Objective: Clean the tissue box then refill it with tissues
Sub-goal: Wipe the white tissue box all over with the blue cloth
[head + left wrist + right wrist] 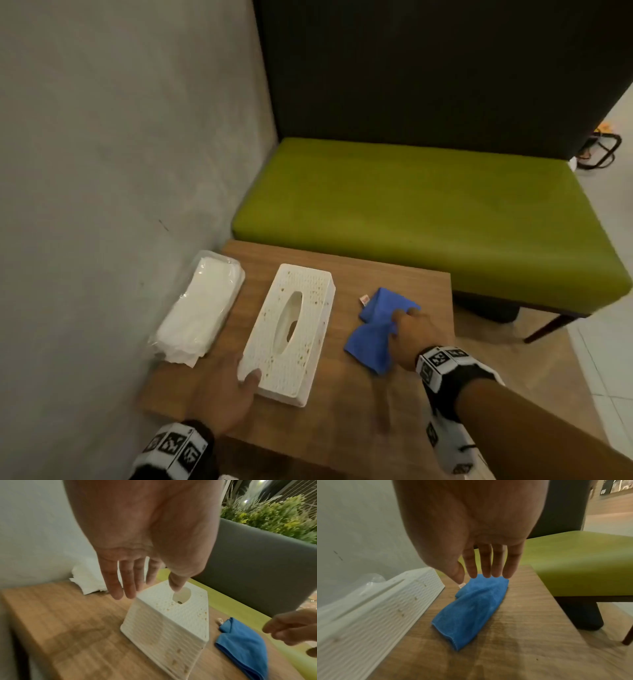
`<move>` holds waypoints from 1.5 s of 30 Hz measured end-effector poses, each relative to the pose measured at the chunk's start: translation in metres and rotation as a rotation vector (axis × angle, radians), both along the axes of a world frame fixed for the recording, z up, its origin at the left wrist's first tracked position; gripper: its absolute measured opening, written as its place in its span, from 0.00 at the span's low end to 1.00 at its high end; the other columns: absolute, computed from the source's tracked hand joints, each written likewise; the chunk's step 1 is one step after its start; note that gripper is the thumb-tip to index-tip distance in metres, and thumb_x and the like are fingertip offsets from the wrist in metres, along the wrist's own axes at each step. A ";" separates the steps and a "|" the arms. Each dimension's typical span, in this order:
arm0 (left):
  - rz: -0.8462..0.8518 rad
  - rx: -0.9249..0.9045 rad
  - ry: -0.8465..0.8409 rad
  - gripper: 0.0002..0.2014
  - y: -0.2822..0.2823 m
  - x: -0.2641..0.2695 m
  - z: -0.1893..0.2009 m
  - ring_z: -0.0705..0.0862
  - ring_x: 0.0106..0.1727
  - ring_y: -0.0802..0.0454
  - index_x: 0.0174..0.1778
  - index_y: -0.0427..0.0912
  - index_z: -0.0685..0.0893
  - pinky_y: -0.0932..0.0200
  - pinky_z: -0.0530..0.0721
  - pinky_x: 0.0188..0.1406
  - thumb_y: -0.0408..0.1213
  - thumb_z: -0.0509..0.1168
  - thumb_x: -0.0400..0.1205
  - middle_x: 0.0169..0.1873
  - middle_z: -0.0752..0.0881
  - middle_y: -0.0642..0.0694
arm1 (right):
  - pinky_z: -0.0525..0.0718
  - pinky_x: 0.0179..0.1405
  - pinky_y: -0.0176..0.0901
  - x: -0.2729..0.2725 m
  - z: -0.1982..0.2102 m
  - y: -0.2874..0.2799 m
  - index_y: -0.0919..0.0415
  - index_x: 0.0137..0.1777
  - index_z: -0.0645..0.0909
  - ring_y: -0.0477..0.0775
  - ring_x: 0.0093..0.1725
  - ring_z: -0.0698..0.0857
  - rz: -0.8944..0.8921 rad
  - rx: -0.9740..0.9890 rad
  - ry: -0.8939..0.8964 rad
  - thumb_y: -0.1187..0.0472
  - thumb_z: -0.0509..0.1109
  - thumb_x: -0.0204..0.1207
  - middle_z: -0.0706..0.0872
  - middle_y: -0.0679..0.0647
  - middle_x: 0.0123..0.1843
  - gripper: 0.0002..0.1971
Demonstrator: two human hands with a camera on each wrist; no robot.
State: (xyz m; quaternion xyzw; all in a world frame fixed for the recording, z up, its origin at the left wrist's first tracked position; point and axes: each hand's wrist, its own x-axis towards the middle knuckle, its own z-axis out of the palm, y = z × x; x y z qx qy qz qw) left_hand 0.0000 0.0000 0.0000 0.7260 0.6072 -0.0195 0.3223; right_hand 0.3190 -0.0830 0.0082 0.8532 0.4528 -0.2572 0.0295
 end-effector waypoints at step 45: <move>-0.240 0.129 0.136 0.74 0.010 0.044 -0.020 0.62 0.81 0.43 0.85 0.37 0.34 0.48 0.69 0.78 0.65 0.76 0.58 0.84 0.51 0.42 | 0.78 0.65 0.53 -0.105 -0.014 0.035 0.53 0.74 0.70 0.61 0.67 0.76 0.624 0.398 -0.107 0.63 0.62 0.76 0.76 0.54 0.73 0.25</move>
